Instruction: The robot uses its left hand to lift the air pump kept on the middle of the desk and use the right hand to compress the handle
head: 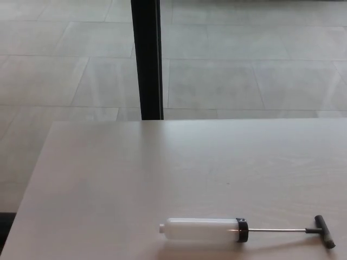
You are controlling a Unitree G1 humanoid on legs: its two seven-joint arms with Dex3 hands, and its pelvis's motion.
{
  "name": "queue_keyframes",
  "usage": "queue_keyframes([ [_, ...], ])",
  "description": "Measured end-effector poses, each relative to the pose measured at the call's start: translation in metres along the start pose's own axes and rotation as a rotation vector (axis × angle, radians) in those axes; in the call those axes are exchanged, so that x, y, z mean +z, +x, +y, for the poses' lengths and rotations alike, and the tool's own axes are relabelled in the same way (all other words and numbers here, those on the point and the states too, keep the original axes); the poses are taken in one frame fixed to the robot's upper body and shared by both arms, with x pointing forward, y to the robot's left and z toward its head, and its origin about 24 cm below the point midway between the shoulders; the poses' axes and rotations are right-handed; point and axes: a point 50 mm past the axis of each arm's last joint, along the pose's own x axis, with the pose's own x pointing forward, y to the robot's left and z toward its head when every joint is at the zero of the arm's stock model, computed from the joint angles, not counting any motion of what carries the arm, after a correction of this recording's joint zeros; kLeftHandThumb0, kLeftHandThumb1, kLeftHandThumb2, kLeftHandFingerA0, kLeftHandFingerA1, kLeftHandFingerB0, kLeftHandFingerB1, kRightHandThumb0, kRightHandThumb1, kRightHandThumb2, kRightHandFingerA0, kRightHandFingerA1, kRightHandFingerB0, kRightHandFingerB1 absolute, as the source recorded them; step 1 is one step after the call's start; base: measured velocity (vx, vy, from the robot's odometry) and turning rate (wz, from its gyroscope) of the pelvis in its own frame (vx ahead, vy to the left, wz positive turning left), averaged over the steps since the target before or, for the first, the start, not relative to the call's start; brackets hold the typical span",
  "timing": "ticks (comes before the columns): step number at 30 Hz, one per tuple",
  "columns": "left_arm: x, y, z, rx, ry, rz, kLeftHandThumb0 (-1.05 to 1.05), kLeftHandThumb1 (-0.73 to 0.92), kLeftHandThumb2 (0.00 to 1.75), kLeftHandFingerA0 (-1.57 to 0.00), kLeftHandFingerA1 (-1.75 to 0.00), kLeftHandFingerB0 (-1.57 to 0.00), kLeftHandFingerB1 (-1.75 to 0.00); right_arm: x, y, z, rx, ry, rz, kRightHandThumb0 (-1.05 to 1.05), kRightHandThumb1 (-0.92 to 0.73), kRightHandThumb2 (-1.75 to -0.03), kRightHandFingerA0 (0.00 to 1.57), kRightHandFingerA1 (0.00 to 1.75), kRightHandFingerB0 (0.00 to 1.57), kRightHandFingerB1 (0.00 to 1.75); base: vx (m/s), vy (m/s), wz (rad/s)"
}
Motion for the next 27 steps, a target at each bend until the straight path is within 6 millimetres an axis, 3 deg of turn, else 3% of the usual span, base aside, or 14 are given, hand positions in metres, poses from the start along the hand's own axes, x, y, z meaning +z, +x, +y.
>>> queue_keyframes([
  [3, 0.006, -0.002, 0.009, 0.016, -0.098, -0.039, -0.5, 0.54, 0.99, -0.43, -0.72, -0.26, -0.57, 0.011, 0.0, -0.013, -0.042, 0.098, -0.057, -0.79, -0.64, -1.01, 0.21, 0.6, 0.06, 0.43, 0.0, 0.0, 0.0],
  [5, 0.018, -0.002, 0.016, 0.032, -0.163, -0.095, -0.62, 0.76, 0.63, -0.49, -0.56, -0.49, -0.44, 0.026, 0.0, -0.022, -0.072, 0.157, -0.122, -0.78, -0.84, -0.65, 0.18, 0.58, 0.14, 0.36, 0.0, 0.0, 0.0],
  [7, 0.042, -0.003, 0.023, 0.047, -0.188, -0.184, -0.61, 0.75, 0.62, -0.45, -0.55, -0.51, -0.48, 0.05, 0.0, -0.033, -0.097, 0.198, -0.213, -0.82, -0.64, -1.02, 0.15, 0.57, 0.07, 0.45, 0.0, 0.0, 0.0],
  [8, 0.054, -0.004, 0.026, 0.056, -0.197, -0.23, -0.62, 0.71, 0.61, -0.43, -0.58, -0.47, -0.49, 0.062, 0.0, -0.039, -0.109, 0.215, -0.259, -0.81, -0.84, -0.66, 0.19, 0.47, 0.08, 0.27, 0.0, 0.0, 0.0],
  [11, 0.108, -0.013, 0.036, 0.078, -0.204, -0.421, -0.67, 0.68, 0.61, -0.46, -0.57, -0.49, -0.44, 0.104, -0.003, -0.053, -0.127, 0.238, -0.404, -0.85, -0.83, -0.66, 0.23, 0.45, 0.09, 0.27, 0.0, 0.0, 0.0],
  [12, 0.127, -0.018, 0.037, 0.081, -0.201, -0.487, -0.73, 0.65, 0.6, -0.47, -0.6, -0.52, -0.44, 0.116, -0.005, -0.054, -0.125, 0.24, -0.447, -0.85, -0.64, -1.03, 0.23, 0.58, 0.09, 0.44, 0.0, 0.0, 0.0],
  [13, 0.141, -0.023, 0.037, 0.082, -0.198, -0.539, -0.67, 0.6, 0.58, -0.55, -0.6, -0.51, -0.48, 0.126, -0.006, -0.055, -0.123, 0.242, -0.478, -0.79, -0.8, -0.64, 0.18, 0.48, 0.18, 0.31, 0.0, 0.0, 0.0],
  [18, 0.214, -0.053, 0.024, 0.052, -0.179, -0.814, -0.74, 0.56, 0.62, -0.53, -0.52, -0.52, -0.45, 0.168, -0.012, -0.047, -0.086, 0.255, -0.634, -0.76, -0.85, -0.65, 0.11, 0.5, 0.17, 0.33, 0.0, 0.0, 0.0],
  [20, 0.231, -0.063, 0.019, 0.038, -0.17, -0.883, -0.66, 0.63, 0.59, -0.52, -0.5, -0.5, -0.44, 0.178, -0.015, -0.043, -0.072, 0.257, -0.67, -0.37, -0.5, -1.09, 0.03, 0.53, 0.0, 0.49, 0.0, 0.0, 0.0],
  [21, 0.245, -0.072, 0.014, 0.024, -0.162, -0.94, -0.66, 0.66, 0.59, -0.49, -0.5, -0.44, -0.42, 0.186, -0.017, -0.04, -0.059, 0.256, -0.701, -0.78, -0.9, -0.67, 0.1, 0.44, 0.15, 0.3, 0.0, 0.0, 0.0],
  [23, 0.266, -0.088, 0.005, -0.003, -0.141, -1.029, -0.66, 0.66, 0.59, -0.49, -0.5, -0.44, -0.42, 0.2, -0.021, -0.034, -0.034, 0.248, -0.748, -0.78, -0.9, -0.67, 0.1, 0.44, 0.15, 0.3, 0.0, 0.0, 0.0],
  [25, 0.287, -0.107, -0.008, -0.036, -0.11, -1.129, -0.66, 0.51, 0.89, -0.51, -0.62, -0.41, -0.56, 0.215, -0.026, -0.027, -0.004, 0.235, -0.803, -0.37, -0.51, -1.11, 0.03, 0.53, 0.0, 0.5, 0.0, 0.0, 0.0],
  [26, 0.294, -0.114, -0.013, -0.047, -0.099, -1.16, -0.67, 0.51, 0.89, -0.51, -0.63, -0.41, -0.55, 0.219, -0.028, -0.024, 0.008, 0.229, -0.82, -0.8, -0.92, -0.68, 0.12, 0.47, 0.12, 0.33, 0.0, 0.0, 0.0],
  [27, 0.304, -0.124, -0.022, -0.069, -0.079, -1.207, -0.71, 0.52, 0.91, -0.5, -0.63, -0.41, -0.55, 0.226, -0.031, -0.019, 0.027, 0.221, -0.846, -0.37, -0.49, -1.11, 0.03, 0.53, 0.0, 0.49, 0.0, 0.0, 0.0],
])
